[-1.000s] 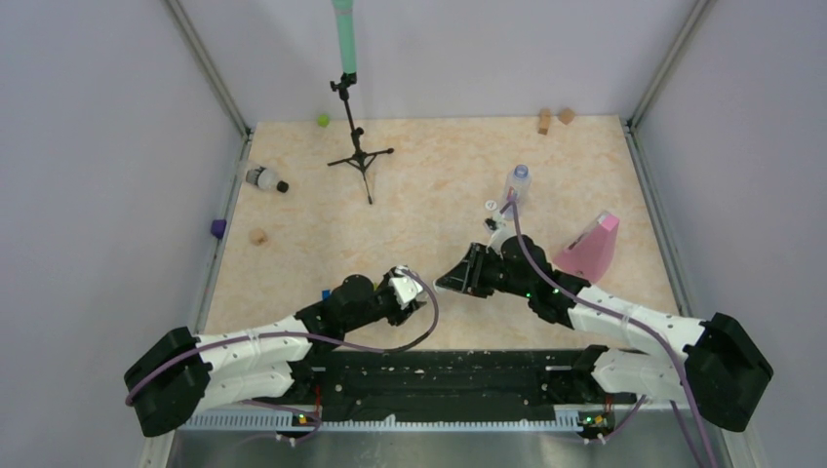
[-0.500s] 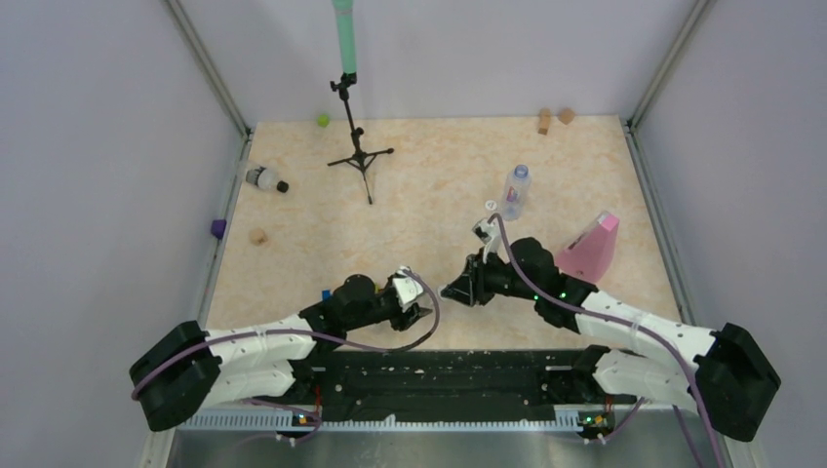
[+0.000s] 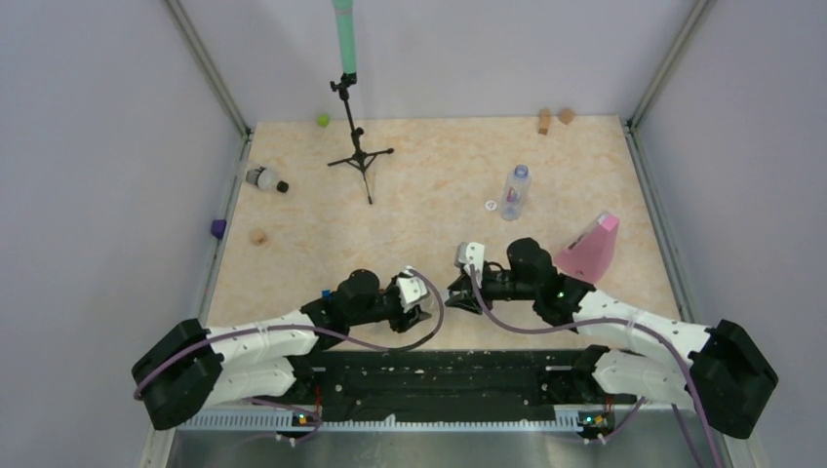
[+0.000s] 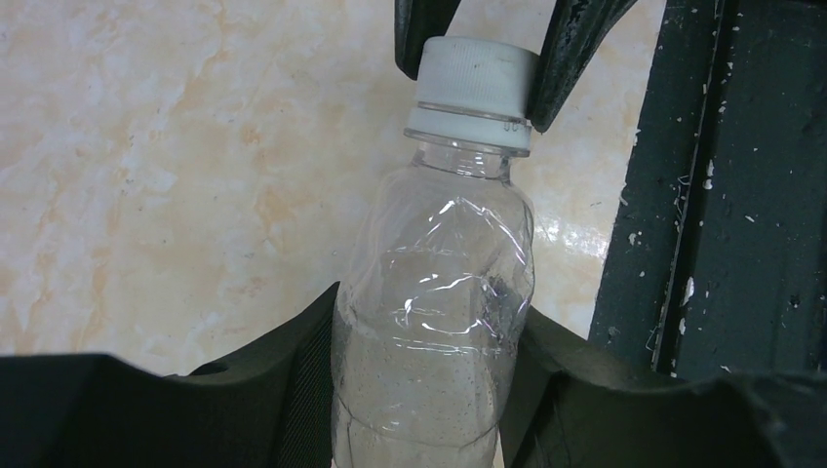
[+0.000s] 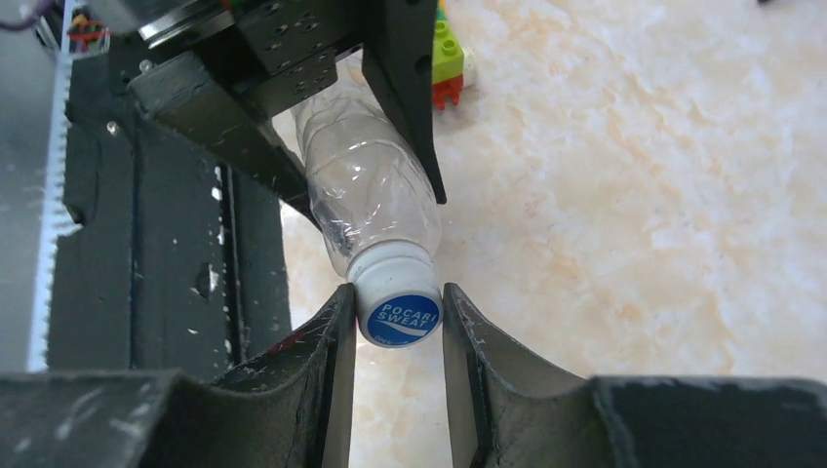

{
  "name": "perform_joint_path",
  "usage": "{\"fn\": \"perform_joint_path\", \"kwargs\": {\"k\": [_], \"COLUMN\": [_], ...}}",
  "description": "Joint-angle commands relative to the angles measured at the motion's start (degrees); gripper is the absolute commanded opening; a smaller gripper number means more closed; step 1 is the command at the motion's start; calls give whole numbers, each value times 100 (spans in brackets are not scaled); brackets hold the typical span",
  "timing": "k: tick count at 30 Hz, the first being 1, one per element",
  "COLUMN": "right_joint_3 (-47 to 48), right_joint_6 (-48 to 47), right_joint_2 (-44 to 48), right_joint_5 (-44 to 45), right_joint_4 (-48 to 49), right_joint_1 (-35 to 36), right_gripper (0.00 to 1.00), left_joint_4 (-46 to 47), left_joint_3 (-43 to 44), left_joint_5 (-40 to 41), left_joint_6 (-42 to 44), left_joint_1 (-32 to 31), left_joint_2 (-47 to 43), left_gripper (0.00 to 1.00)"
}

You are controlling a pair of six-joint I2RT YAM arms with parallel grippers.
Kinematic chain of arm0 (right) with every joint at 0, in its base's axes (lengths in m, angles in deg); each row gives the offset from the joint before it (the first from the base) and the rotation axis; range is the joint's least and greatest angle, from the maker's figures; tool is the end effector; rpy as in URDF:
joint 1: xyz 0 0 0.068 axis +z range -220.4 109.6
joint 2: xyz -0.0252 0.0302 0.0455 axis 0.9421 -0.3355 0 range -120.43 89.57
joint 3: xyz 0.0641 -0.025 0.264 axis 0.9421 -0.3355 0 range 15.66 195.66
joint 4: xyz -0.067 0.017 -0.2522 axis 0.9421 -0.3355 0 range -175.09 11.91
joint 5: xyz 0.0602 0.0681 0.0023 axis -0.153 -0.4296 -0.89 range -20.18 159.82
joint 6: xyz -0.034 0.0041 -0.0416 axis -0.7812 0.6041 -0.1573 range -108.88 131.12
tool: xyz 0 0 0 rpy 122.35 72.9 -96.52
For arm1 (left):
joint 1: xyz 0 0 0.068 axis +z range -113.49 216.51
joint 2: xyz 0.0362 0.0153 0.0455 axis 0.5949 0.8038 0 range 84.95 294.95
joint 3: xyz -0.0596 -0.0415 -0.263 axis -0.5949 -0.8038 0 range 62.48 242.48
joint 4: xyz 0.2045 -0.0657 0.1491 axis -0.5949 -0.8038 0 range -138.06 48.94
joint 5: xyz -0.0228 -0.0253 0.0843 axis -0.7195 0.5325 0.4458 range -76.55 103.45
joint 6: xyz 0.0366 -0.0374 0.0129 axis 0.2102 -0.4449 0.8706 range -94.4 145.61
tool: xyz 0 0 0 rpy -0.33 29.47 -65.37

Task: Unscrew the bottle caps
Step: Unscrew the bottle cap from the plastic bottle.

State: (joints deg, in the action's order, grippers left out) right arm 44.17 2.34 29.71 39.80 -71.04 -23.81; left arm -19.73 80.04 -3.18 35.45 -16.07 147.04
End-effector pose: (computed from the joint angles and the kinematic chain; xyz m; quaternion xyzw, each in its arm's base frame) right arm 0.1406 0.1746 0.2225 -0.5014 0.6532 0.3756 0.4252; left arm 0.1210 -0.1749 0.1752 0.4961 0.6653 -0.3108 0.4633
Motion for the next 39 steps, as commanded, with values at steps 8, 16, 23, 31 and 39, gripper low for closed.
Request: {"fn": "perform_joint_path", "kwargs": {"k": [8,16,23,31,39], "right_joint_3": [-528,-848,-1333,-1062,165], "right_joint_6": [-2074,-755,-194,2559,5611], "right_joint_2": [369,723,1662,1998,1409], "right_joint_5": [-168,135,253,2849,3551], "right_joint_4": [1659,2460,2814,2402,-571], "right_joint_1": [132,131,135,131,133], "right_gripper": [0,51,68,69,69], "left_joint_4": [784,386,342,447,723], "left_joint_3": [-17,152,145,127,-60], "left_joint_5": [-388,-194,13,385,819], "left_joint_6": [8,-8,-57,-95,-176], "left_joint_1": [-139,-139,-139,-139,-134], "left_joint_2": [-546,-561,-618,-595,-798], "left_gripper": [0,0,0,0,0]}}
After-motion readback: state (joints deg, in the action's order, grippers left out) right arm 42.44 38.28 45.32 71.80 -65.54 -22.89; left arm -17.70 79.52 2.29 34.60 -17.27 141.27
